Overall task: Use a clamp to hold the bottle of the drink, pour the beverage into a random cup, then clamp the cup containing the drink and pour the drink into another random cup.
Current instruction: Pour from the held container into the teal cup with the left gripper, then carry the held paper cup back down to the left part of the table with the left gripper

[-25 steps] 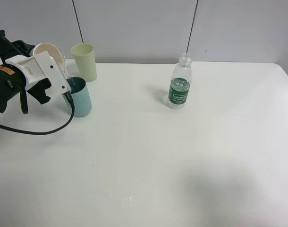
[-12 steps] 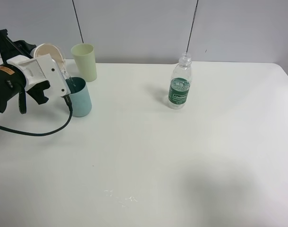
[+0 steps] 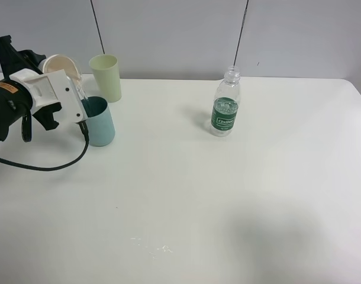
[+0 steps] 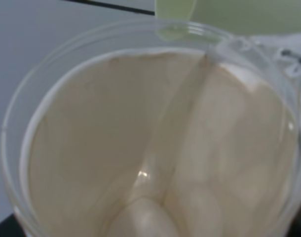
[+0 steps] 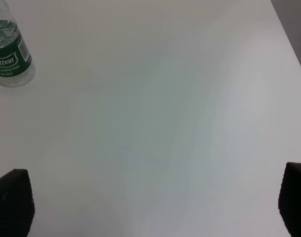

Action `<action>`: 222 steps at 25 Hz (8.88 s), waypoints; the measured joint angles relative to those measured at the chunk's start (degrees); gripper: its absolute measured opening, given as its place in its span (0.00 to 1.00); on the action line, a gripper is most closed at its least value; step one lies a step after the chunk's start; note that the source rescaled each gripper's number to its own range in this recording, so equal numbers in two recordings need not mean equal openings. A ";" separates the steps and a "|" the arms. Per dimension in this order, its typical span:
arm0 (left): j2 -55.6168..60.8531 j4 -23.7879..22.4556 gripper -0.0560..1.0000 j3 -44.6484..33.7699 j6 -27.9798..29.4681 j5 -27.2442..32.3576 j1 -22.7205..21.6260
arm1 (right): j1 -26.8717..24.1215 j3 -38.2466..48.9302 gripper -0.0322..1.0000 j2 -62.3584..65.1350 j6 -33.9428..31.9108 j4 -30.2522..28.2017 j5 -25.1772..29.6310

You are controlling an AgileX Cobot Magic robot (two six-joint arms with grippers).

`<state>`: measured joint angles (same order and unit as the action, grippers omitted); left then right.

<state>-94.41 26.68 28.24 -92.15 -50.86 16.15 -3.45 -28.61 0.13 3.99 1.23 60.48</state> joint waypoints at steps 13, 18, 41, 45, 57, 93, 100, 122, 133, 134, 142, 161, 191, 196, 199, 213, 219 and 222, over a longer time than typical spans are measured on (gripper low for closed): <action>0.00 -0.05 0.09 0.00 -4.37 -1.72 0.00 | 0.00 0.00 1.00 0.00 0.00 0.00 0.00; 0.00 -0.72 0.09 0.00 -4.50 -2.62 0.00 | 0.00 0.00 1.00 0.00 0.00 0.00 0.00; 0.05 -5.08 0.09 0.00 -12.82 -3.06 0.00 | 0.00 0.00 1.00 0.00 0.00 0.00 0.00; 0.06 -5.79 0.09 0.00 -13.95 -3.13 0.00 | 0.00 0.00 1.00 0.00 0.00 0.00 0.00; 0.10 -6.92 0.09 0.00 -17.14 -3.83 0.00 | 0.00 0.00 1.00 0.00 0.00 0.00 0.00; 0.10 -7.26 0.09 0.07 15.93 -4.30 0.00 | 0.00 0.00 1.00 0.00 0.00 0.00 0.00; 0.10 -9.03 0.09 0.07 40.67 -6.28 0.00 | 0.00 0.00 1.00 0.00 0.00 0.00 0.00; 4.58 -65.67 0.09 0.07 105.88 -8.20 0.00 | 0.00 0.00 1.00 0.00 0.00 0.00 0.00; 4.69 -80.57 0.09 -1.47 111.39 -6.46 0.00 | 0.00 0.00 1.00 0.00 0.00 0.00 0.00; 4.69 -80.47 0.09 -2.22 111.10 -6.17 0.00 | 0.00 0.00 1.00 0.00 0.00 0.00 0.00; -0.04 -77.80 0.09 -6.64 104.47 -8.99 0.00 | 0.00 0.00 1.00 0.00 0.00 0.00 0.00; -19.59 -77.35 0.09 -7.04 88.05 -18.00 0.00 | 0.00 0.00 1.00 0.00 0.00 0.00 0.00; -25.44 -76.98 0.09 -6.97 86.72 -21.50 0.00 | 0.00 0.00 1.00 0.00 0.00 0.00 0.00; -25.44 -76.72 0.20 -6.97 86.72 -21.47 0.00 | 0.00 0.00 1.00 0.00 0.00 0.00 0.00; -25.78 -76.06 0.42 -6.97 86.72 -19.36 0.00 | 0.00 0.00 1.00 0.00 0.00 0.00 0.00; -17.03 -74.43 0.61 -10.68 90.31 -19.00 0.00 | 0.00 0.00 1.00 0.00 0.00 0.00 0.00; -7.44 -70.14 0.61 -16.73 90.83 -19.00 0.00 | 0.00 0.00 1.00 0.00 0.00 0.00 0.00; -2.33 -68.11 0.61 -18.71 90.90 -18.95 0.00 | 0.00 0.00 1.00 0.00 0.00 0.00 0.00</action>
<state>-96.74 -41.44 9.53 -1.25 -69.81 16.15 -3.45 -28.61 0.13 3.98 1.23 60.48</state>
